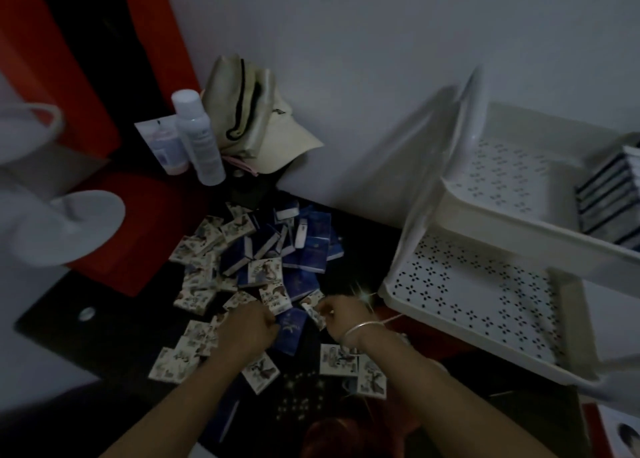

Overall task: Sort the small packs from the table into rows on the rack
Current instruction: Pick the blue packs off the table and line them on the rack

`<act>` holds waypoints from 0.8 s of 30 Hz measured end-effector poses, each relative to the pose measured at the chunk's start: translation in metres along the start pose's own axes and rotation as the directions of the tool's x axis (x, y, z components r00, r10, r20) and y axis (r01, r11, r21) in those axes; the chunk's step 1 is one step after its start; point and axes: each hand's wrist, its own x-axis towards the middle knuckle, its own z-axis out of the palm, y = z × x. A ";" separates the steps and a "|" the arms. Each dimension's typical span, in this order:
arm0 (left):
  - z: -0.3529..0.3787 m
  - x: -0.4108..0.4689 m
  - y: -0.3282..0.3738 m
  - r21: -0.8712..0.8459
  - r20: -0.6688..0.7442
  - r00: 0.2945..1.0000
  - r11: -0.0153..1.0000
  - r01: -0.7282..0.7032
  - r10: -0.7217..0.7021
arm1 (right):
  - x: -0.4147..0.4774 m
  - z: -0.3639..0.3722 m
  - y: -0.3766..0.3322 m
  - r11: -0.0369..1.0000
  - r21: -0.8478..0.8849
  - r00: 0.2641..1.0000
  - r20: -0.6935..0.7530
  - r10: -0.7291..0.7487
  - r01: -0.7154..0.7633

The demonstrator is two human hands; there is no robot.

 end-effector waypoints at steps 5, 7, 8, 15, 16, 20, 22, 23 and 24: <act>0.032 -0.004 0.011 0.009 -0.099 0.993 0.998 0.063 -0.062 | 0.027 0.020 -0.009 0.985 -0.125 0.985 -0.110 -0.131 0.117; 0.038 -0.002 0.011 0.003 -0.112 0.992 0.998 0.056 -0.055 | 0.039 0.021 -0.010 0.949 -0.243 0.970 -0.081 -0.228 0.202; 0.039 -0.001 0.010 -0.025 -0.115 0.992 0.999 0.039 -0.042 | 0.044 0.019 -0.011 0.921 -0.313 0.965 -0.044 -0.258 0.232; 0.011 0.000 -0.004 -0.194 -0.003 1.000 0.981 0.020 -0.021 | 0.055 0.027 0.009 0.828 -0.506 0.956 -0.021 -0.292 0.242; 0.008 0.002 -0.007 -0.248 0.008 1.000 0.968 0.018 -0.017 | 0.056 0.028 0.013 0.829 -0.504 0.945 -0.073 -0.319 0.241; 0.000 0.004 -0.003 -0.561 0.082 0.994 0.821 0.106 -0.072 | 0.051 0.021 0.019 0.896 -0.427 0.961 -0.172 -0.216 0.125; -0.003 0.001 0.004 -0.704 0.159 0.983 0.687 0.180 -0.095 | 0.050 0.017 0.018 0.958 -0.286 0.951 -0.289 -0.111 0.025; -0.004 0.000 0.005 -0.738 0.175 0.980 0.646 0.196 -0.098 | 0.050 0.018 0.018 0.976 -0.213 0.935 -0.354 -0.028 -0.051; -0.004 -0.002 0.007 -0.760 0.186 0.977 0.616 0.207 -0.099 | 0.050 0.018 0.016 0.978 -0.145 0.918 -0.388 0.082 -0.149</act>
